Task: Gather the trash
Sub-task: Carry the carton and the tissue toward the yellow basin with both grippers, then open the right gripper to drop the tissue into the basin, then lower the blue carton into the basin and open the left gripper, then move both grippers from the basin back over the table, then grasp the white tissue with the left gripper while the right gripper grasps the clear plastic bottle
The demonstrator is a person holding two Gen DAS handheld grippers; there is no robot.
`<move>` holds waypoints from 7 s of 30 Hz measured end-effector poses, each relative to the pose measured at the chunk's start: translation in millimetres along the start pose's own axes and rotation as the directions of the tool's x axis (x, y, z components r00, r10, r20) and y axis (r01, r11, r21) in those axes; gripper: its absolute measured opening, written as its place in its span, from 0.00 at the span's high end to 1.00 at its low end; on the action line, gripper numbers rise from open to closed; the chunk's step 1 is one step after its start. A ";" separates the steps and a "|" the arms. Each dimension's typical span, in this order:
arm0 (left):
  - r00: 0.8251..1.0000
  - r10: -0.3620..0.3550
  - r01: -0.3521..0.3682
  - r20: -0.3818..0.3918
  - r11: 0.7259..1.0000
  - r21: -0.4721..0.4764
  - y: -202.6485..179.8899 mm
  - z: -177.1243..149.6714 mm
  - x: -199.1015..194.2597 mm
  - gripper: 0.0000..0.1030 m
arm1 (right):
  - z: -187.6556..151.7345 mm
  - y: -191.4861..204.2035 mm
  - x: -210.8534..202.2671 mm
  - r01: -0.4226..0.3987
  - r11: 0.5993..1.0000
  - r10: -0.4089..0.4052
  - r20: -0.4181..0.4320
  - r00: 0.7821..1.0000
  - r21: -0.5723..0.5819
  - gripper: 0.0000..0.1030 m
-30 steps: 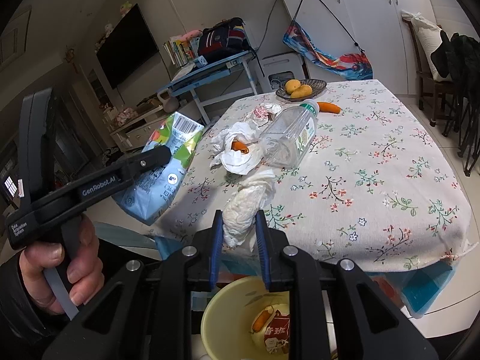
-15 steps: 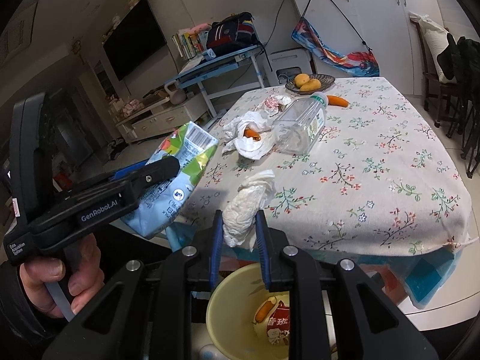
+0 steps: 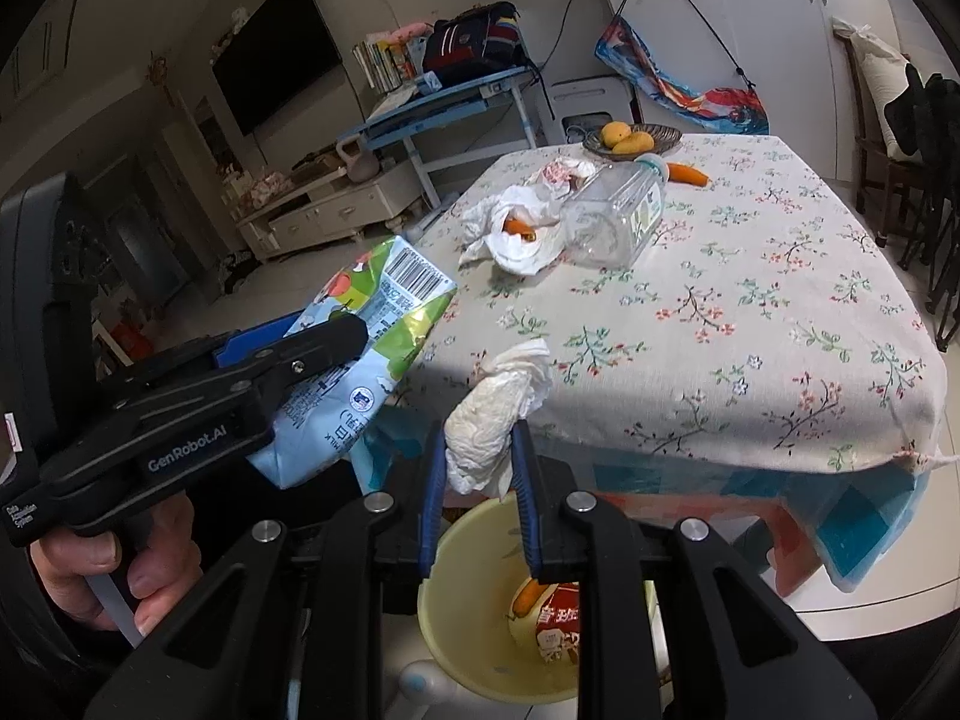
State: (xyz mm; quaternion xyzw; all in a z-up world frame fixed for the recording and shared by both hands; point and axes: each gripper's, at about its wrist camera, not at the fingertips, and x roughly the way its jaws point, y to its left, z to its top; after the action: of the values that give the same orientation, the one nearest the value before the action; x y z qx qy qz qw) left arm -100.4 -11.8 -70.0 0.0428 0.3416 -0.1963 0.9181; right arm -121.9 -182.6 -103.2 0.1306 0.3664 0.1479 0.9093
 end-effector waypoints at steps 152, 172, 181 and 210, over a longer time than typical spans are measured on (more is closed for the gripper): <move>0.984 0.134 -0.135 -0.117 0.991 0.004 12.2 5.8 43.6 0.14 | 13.0 -33.7 6.2 0.156 0.973 -0.168 0.057 0.984 0.172 0.18; 0.979 0.149 -0.163 -0.140 0.982 -0.095 66.1 95.8 123.2 0.14 | 67.3 -49.1 64.5 0.153 0.969 -0.162 0.028 0.986 0.194 0.18; 0.979 0.127 -0.135 -0.163 0.990 -0.041 64.3 126.0 169.8 0.14 | 94.1 -58.6 87.4 0.160 0.966 -0.171 0.036 0.985 0.204 0.18; 0.962 -0.092 0.053 -0.257 0.986 -0.157 88.9 156.0 230.8 0.85 | 136.1 -77.8 136.8 0.226 0.966 -0.221 -0.054 0.974 0.129 0.45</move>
State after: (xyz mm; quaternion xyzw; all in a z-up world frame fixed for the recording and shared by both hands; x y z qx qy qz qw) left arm 188.6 -39.7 -104.6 -0.0125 0.4756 -0.1964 0.8574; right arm 81.6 -222.0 -121.1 0.1463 0.4055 0.0221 0.9020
